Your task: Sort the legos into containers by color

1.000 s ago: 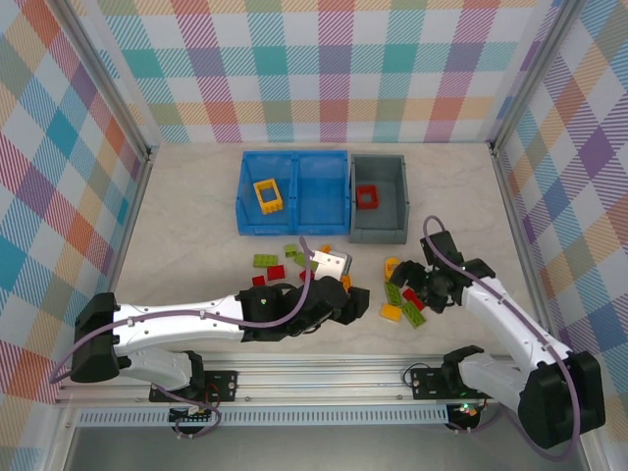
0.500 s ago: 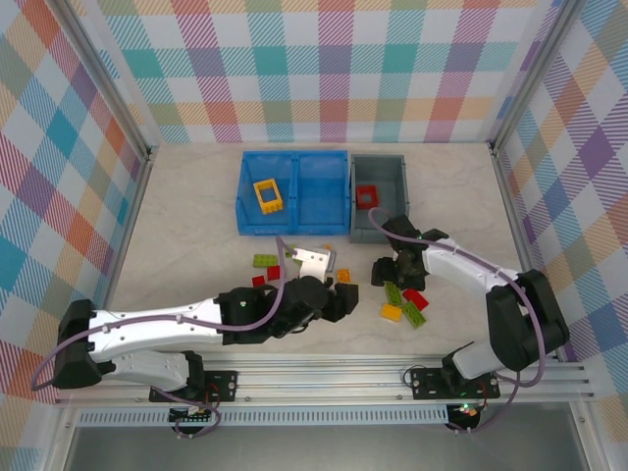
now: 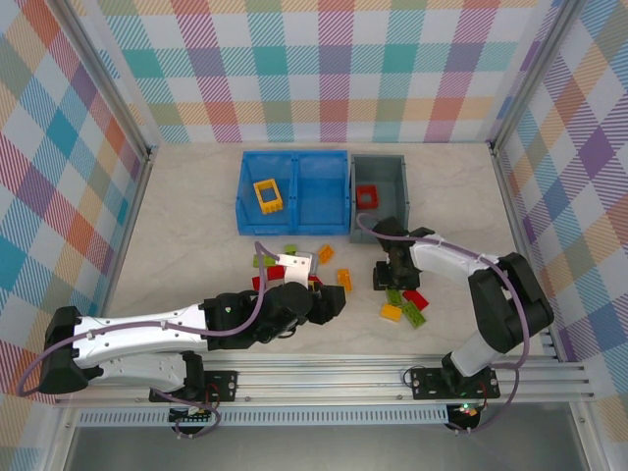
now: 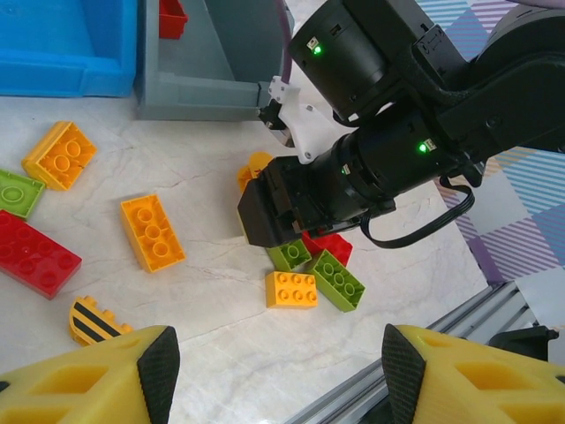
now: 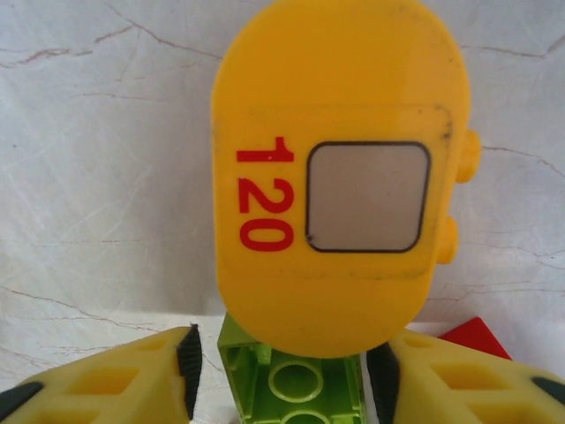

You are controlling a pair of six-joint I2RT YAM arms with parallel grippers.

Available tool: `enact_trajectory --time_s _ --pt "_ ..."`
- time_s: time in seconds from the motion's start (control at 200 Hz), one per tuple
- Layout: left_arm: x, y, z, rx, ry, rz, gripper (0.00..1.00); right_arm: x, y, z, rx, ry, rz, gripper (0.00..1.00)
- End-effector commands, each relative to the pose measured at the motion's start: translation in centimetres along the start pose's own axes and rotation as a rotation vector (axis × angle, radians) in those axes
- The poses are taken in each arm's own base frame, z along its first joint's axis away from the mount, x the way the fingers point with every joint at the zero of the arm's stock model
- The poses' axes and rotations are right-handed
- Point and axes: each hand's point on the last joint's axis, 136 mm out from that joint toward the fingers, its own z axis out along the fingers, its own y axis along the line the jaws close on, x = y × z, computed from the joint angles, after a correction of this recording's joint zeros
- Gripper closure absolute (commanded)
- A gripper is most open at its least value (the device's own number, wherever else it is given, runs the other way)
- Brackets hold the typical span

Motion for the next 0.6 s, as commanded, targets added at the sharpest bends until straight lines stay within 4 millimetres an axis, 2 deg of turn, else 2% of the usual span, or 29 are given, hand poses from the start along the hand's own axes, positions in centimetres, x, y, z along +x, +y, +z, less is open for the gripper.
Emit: enact_trajectory --time_s 0.0,0.17,0.305,0.33,0.41,0.47,0.595 --pt "-0.2 -0.3 -0.1 0.003 -0.019 -0.011 0.36 -0.3 0.5 -0.2 0.017 -0.011 -0.012 0.5" --pt "-0.2 -0.2 -0.1 -0.003 -0.022 -0.008 0.36 0.3 0.6 0.1 0.042 -0.004 -0.009 0.61" --pt "-0.8 0.2 -0.6 -0.021 -0.044 -0.016 0.36 0.1 1.1 -0.5 0.046 -0.033 -0.019 0.72" --pt "-0.7 0.8 -0.8 -0.047 -0.037 -0.006 0.36 0.0 1.3 -0.8 0.046 -0.046 -0.025 0.73" --pt "-1.4 1.5 -1.5 -0.085 -0.057 0.003 0.36 -0.5 2.1 -2.5 0.047 -0.098 -0.043 0.75" --pt "-2.4 2.0 -2.4 -0.117 -0.082 0.011 0.36 -1.3 3.3 -4.5 0.023 -0.15 -0.062 0.75" --pt "-4.9 4.1 -4.7 -0.251 -0.156 0.034 0.36 -4.5 7.6 -9.1 -0.092 -0.256 -0.086 0.75"
